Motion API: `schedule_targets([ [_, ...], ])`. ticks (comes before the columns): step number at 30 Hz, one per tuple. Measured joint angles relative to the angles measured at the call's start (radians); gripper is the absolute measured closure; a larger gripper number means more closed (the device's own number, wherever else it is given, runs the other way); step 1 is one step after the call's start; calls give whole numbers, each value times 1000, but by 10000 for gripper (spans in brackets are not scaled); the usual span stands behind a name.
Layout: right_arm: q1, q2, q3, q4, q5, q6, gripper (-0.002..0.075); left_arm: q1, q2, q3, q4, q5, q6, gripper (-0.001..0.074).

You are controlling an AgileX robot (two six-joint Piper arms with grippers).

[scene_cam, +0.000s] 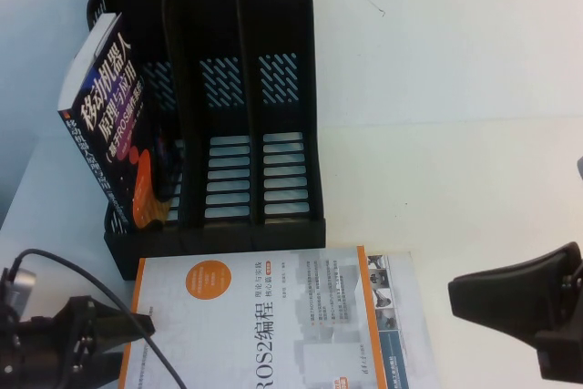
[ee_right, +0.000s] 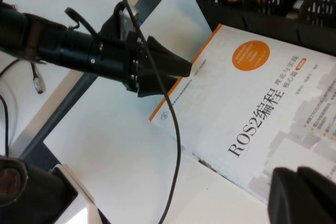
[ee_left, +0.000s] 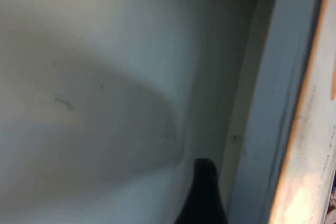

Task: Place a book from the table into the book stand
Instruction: Pick up the book with your left arm

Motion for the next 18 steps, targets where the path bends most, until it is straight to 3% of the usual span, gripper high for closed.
schedule_targets([
  [11,0,0,0,-4,33,2,718,-113,129,-61,-19,23,32,240],
  [18,0,0,0,-4,33,13,718,-119,159,-74,-23,48,38,491],
])
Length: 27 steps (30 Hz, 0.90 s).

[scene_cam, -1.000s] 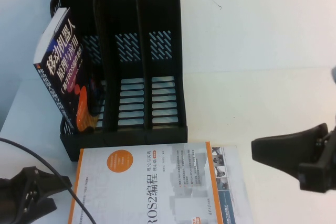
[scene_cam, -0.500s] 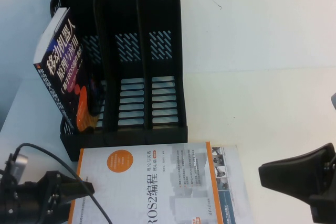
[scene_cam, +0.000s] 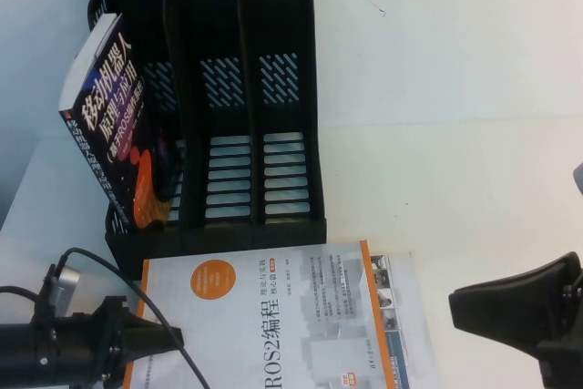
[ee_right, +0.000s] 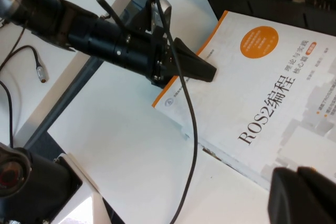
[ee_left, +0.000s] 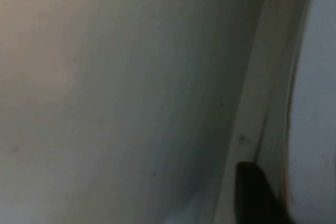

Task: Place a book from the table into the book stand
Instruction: Pick up the book with your left arm

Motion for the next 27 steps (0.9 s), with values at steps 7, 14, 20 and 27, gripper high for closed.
schedule_targets([
  [7,0,0,0,0,0,2,718,0,-2,-2,-3,34,19,594],
  [14,0,0,0,0,0,3,718,-1,-135,-2,37,28,-2,618],
  [20,0,0,0,-1,0,3,718,-1,-338,3,67,95,-38,631],
  [27,0,0,0,-2,0,3,718,-1,-612,-63,172,102,-216,632],
])
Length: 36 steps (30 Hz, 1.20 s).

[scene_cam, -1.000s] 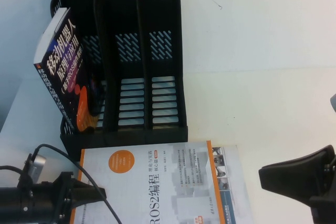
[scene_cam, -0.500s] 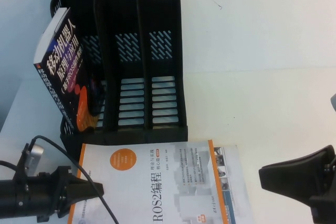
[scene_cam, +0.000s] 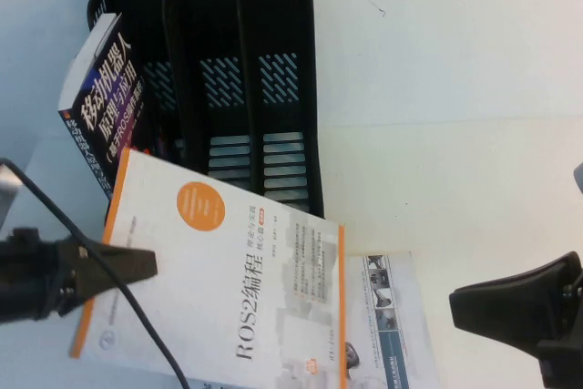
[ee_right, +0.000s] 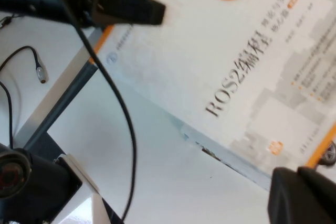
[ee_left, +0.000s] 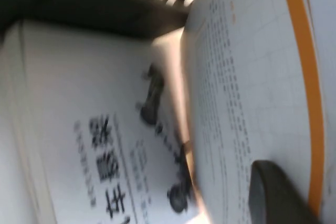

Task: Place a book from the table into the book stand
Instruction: Pick up the book with your left arm, then place the book on the book shelf

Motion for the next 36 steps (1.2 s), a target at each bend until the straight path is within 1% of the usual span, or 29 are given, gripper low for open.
schedule_targets([
  [3,0,0,0,0,0,0,718,-1,-98,-106,80,-49,-106,632],
  [6,0,0,0,0,0,0,718,-1,-158,-280,198,-93,-220,633],
  [8,0,0,0,0,0,0,718,-1,-163,-399,287,-86,-302,633],
  [12,0,0,0,0,0,0,718,-1,-122,-659,421,-70,-446,633],
  [16,0,0,0,0,0,0,718,-1,-46,-875,452,-41,-532,633],
  [19,0,0,0,0,0,0,718,-1,17,-991,452,-24,-576,633],
  [23,0,0,0,2,0,0,718,-1,104,-1110,450,-20,-623,633],
  [27,0,0,0,2,0,0,718,-33,188,-1186,514,-52,-677,633],
  [32,0,0,0,4,-8,0,718,-145,252,-1215,685,-116,-750,633],
  [36,0,0,0,4,-13,0,718,-248,299,-1217,771,-143,-788,633],
])
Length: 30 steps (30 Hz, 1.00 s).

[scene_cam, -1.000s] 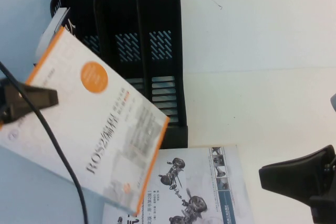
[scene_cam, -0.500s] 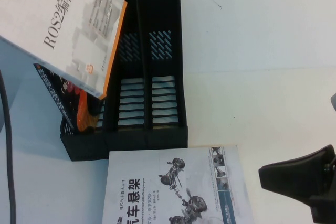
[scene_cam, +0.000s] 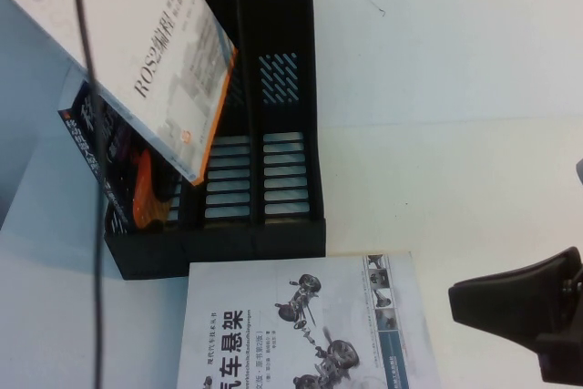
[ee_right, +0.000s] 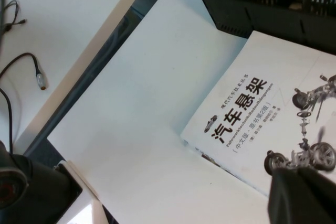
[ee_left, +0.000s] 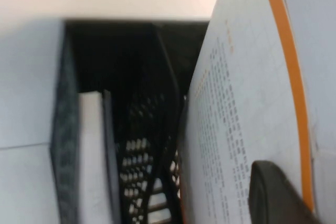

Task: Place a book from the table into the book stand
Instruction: Place the book on the book shelf

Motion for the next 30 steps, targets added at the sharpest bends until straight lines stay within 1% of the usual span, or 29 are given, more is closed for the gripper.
schedule_targets([
  [4,0,0,0,0,-2,0,718,-62,31,0,56,-36,-37,633],
  [7,0,0,0,11,-8,0,718,-82,48,0,106,-61,-62,633],
  [17,0,0,0,26,-19,0,718,-110,105,0,211,-125,-164,633],
  [30,0,0,0,35,-20,-11,718,-119,134,0,276,-131,-272,633],
])
